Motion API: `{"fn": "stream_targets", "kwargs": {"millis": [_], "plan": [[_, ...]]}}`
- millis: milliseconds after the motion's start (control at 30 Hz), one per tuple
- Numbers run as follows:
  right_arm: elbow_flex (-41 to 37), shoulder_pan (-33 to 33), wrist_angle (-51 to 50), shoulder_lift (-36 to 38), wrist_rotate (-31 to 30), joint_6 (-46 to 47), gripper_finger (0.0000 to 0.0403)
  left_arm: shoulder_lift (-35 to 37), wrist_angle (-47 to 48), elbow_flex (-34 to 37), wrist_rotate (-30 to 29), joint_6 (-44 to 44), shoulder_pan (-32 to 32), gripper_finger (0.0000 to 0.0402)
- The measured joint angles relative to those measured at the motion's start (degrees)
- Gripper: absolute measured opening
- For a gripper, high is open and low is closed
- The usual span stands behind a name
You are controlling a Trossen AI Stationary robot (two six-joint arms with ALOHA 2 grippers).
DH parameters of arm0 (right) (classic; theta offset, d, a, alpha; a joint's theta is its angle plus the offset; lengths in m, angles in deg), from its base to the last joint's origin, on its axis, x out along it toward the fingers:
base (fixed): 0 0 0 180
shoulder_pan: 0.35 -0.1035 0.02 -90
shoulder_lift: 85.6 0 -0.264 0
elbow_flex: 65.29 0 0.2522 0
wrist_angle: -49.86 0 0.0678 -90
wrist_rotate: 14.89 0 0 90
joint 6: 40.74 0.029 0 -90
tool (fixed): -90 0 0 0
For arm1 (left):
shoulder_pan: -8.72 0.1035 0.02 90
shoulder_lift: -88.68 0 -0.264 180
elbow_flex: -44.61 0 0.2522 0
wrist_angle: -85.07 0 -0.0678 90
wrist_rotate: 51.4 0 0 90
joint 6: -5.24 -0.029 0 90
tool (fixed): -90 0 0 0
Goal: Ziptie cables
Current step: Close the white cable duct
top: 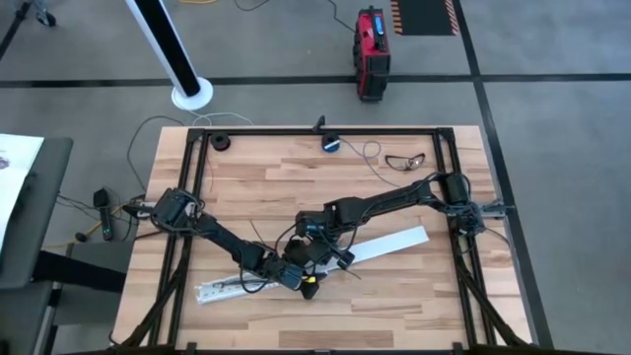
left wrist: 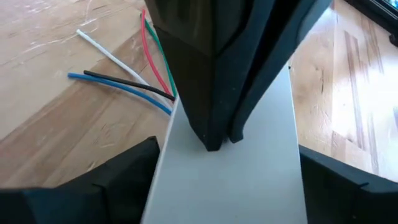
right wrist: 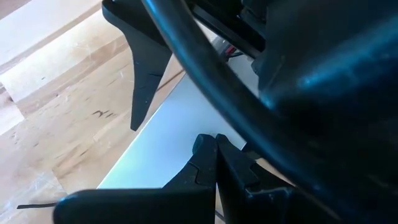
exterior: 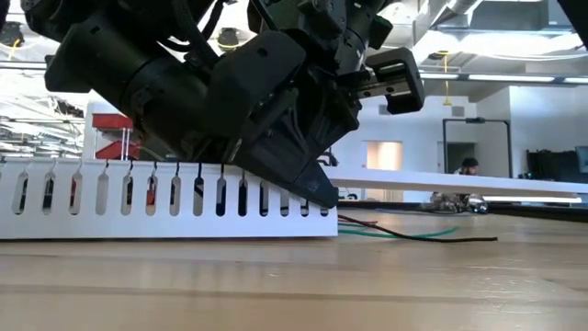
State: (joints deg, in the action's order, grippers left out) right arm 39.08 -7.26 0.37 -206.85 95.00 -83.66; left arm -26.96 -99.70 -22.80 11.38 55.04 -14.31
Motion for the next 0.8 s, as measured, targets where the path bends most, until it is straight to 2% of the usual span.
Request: {"fn": "stream_targets", "kwargs": {"millis": [567,800], "plan": [[0.1,0.0,-0.7,0.0,-0.1,0.9,0.0000,0.0,2.2,0.1,0.1,0.7,0.2,0.0316],[0.1,0.0,-1.5,0.1,-0.6,1.5,0.0000,0.2,3.0,0.1,2.3,0.6,1.2,0.0316]]}}
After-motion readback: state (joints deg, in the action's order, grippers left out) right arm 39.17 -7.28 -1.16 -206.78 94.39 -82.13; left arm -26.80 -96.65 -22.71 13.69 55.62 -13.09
